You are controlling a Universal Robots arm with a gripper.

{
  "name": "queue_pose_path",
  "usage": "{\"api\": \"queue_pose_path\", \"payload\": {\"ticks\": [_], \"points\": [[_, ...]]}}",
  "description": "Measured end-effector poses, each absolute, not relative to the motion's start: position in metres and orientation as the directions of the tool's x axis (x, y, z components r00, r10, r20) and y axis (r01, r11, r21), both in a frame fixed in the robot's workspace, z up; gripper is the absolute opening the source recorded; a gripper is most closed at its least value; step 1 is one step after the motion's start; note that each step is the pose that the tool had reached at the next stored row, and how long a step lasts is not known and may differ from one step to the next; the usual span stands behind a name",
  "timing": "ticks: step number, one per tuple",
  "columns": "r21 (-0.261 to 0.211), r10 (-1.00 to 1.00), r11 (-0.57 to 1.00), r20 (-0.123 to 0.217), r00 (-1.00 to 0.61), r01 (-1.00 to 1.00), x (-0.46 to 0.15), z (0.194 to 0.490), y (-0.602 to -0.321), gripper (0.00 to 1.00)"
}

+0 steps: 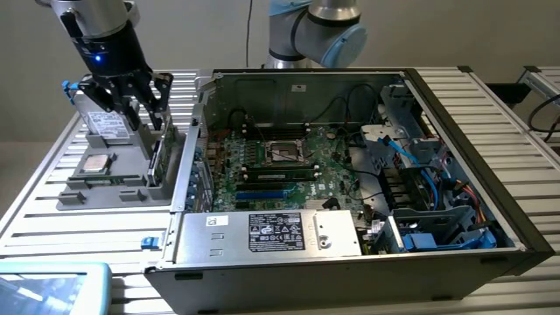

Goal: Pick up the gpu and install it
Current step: 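Pick up the gpu and move the gpu toward the slot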

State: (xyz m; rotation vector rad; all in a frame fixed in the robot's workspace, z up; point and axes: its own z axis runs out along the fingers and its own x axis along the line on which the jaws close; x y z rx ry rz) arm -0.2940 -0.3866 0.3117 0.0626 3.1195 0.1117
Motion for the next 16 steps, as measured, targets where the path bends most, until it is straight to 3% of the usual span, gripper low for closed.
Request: {"api": "queue_pose_path", "payload": {"ticks": [6,16], "points": [[0.128,0.042,0.991,-0.015,-0.999,0.04,-0.294,0.306,-0.397,0.46],[0.102,0.045,0.994,-0.016,-0.999,0.043,-0.294,0.293,-0.398,0.46]]}}
